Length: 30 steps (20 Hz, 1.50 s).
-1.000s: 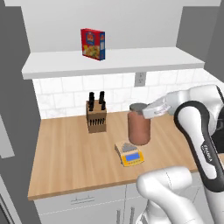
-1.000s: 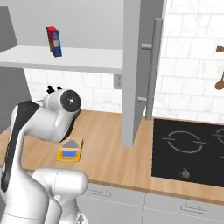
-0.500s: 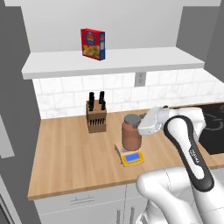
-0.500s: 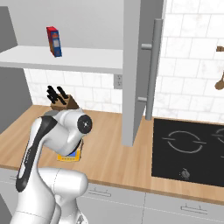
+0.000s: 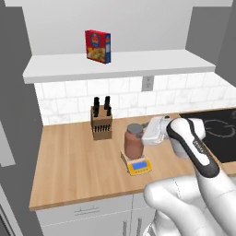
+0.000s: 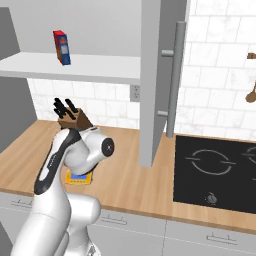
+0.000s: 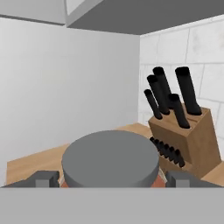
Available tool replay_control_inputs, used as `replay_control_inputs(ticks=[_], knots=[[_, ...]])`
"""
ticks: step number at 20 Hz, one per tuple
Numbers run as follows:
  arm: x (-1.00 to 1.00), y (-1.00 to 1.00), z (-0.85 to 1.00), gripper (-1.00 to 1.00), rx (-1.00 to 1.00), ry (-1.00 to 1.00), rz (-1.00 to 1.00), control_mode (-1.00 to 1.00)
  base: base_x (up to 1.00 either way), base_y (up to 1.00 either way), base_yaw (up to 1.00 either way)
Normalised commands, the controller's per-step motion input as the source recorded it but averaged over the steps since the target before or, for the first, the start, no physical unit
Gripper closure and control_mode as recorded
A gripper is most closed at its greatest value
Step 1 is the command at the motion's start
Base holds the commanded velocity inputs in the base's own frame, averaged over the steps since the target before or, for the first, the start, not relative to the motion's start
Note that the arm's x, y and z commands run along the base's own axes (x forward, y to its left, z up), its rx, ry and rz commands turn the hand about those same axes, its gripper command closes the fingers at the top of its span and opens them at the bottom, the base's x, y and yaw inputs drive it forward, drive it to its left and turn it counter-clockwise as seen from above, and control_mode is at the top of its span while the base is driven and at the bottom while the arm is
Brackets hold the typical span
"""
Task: Pick the honey bottle and place it on the digital scale for weighing, and close the cabinet.
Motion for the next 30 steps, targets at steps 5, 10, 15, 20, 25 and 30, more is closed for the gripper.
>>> replay_control_inputs(ticks=[5, 10, 15, 20, 25, 30], knots=[[0.18, -0.04, -0.02, 1.00, 0.00, -0.09, 0.01, -1.00, 0.00, 0.00, 0.00], [0.35, -0.03, -0.18, 1.00, 0.00, 0.00, 0.00, -1.00, 0.00, 0.00, 0.00], [0.11, -0.14, -0.15, 1.00, 0.00, 0.00, 0.00, -1.00, 0.00, 0.00, 0.00], [0.02, -0.08, -0.24, 1.00, 0.00, 0.03, 0.00, -1.00, 0.00, 0.00, 0.00], [0.08, 0.00, -0.33, 1.00, 0.00, 0.10, 0.00, -1.00, 0.00, 0.00, 0.00], [-0.07, 0.00, -0.20, 1.00, 0.00, 0.04, 0.00, -1.00, 0.00, 0.00, 0.00]])
